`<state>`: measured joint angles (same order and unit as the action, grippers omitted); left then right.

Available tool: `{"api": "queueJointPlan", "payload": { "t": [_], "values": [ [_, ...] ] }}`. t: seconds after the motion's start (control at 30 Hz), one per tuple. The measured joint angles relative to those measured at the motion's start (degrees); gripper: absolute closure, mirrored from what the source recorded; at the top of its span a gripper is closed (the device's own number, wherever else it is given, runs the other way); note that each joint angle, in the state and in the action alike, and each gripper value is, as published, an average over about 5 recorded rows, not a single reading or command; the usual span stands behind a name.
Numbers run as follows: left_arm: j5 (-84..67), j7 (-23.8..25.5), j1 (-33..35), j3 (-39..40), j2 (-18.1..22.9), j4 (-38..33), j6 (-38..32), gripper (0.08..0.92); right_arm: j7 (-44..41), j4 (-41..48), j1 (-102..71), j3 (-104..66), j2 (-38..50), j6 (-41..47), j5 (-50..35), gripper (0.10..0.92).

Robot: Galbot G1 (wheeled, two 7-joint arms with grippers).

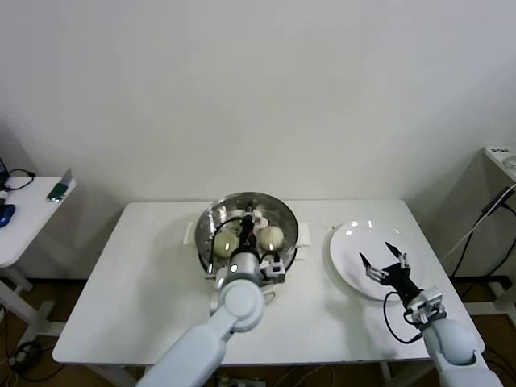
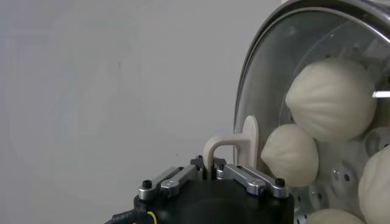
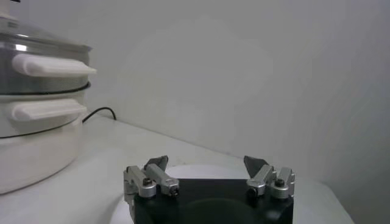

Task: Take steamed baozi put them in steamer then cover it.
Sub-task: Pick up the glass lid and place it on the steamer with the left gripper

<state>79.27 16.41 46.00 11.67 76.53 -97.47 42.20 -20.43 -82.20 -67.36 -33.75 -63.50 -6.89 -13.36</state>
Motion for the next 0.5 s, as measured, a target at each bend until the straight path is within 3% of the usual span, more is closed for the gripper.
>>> {"api": "queueJointPlan", "payload": {
  "t": [0.13, 0.5],
  "values": [
    [-0.12, 0.48, 0.35, -0.02, -0.08, -0.49, -0.01, 0.810, -0.06, 0.03, 0.05, -0.05, 0.11, 0.18, 0.00, 0.203],
    [-1.07, 1.66, 1.69, 0.34, -2.41, -4.78, -0.04, 0.488, 0.33, -0.97, -0.01, -0.24, 0.20, 2.66, 0.08, 0.203]
  ]
}}
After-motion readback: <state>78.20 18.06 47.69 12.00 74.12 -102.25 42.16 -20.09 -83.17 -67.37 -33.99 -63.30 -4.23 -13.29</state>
